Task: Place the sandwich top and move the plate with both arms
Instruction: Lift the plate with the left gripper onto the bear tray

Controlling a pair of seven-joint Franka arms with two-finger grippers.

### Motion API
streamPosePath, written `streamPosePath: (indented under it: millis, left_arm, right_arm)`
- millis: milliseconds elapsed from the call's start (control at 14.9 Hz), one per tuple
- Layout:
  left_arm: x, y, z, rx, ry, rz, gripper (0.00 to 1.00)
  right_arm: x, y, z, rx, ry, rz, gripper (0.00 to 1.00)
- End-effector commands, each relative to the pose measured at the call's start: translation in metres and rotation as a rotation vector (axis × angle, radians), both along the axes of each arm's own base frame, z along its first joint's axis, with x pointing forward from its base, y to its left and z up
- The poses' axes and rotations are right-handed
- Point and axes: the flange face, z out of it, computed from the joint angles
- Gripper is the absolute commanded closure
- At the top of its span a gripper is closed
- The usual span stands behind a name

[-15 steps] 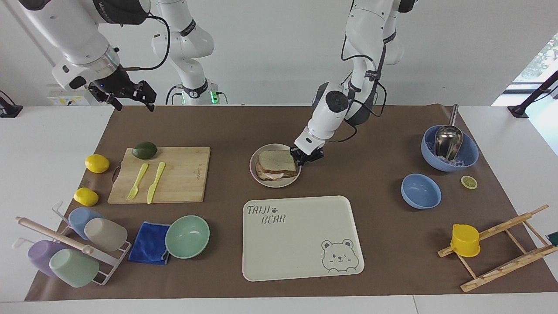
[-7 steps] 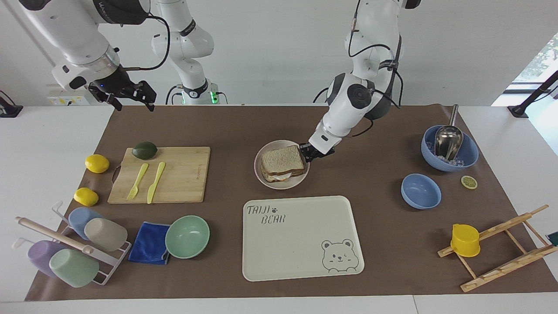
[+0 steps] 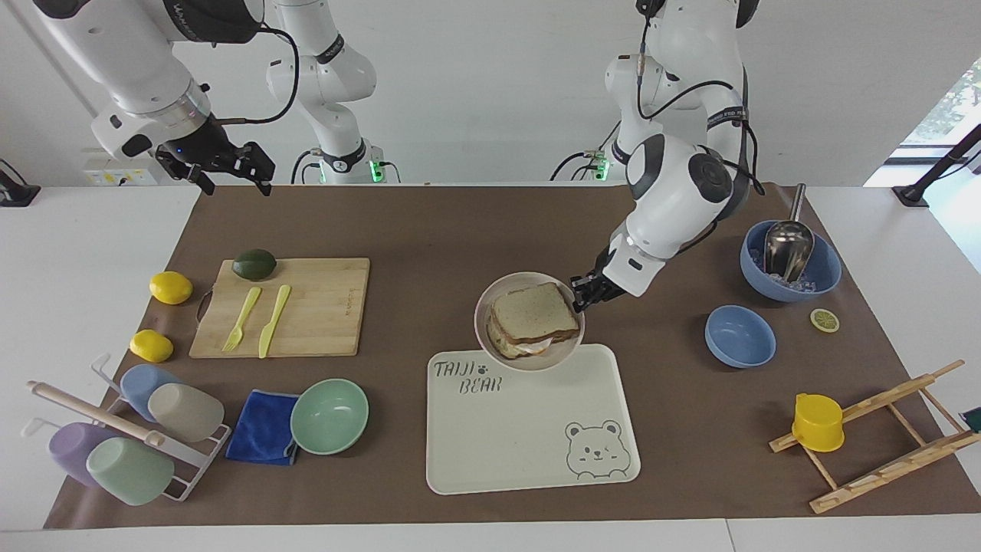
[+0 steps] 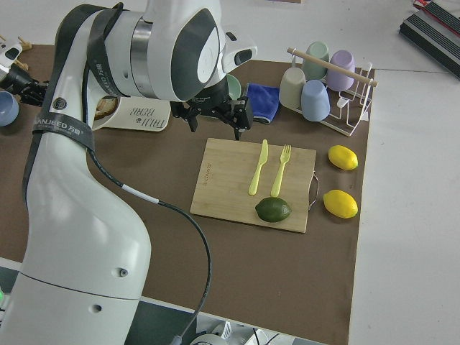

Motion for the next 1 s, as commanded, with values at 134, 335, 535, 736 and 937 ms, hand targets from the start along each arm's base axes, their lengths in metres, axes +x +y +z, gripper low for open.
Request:
streamPosePath:
  millis: [134, 335, 535, 736, 937]
  left_arm:
    - [0.058, -0.015, -0.04, -0.038, 0.052, 0.049, 1.0]
    - [0.086, -0.004, -0.065, -0.032, 0.032, 0.109, 1.0]
    - [0.097, -0.004, -0.084, -0.038, -0.041, 0.152, 1.0]
    - [0.094, 0.0, -0.097, -0.026, -0.056, 0.171, 1.0]
    - [0.076, -0.006, -0.118, -0.007, -0.099, 0.181, 1.0]
  right_arm:
    - [-0.002, -0.001, -0.001, -0.003, 0.006, 0.009, 0.0]
    - [-0.002, -0.001, -0.001, -0.003, 0.006, 0.009, 0.0]
    - [-0.002, -0.001, -0.001, -0.003, 0.006, 0.009, 0.0]
    - [-0.002, -0.001, -0.002, -0.003, 0.008, 0.009, 0.0]
    - [-0.002, -0.001, -0.001, -0.003, 0.006, 0.009, 0.0]
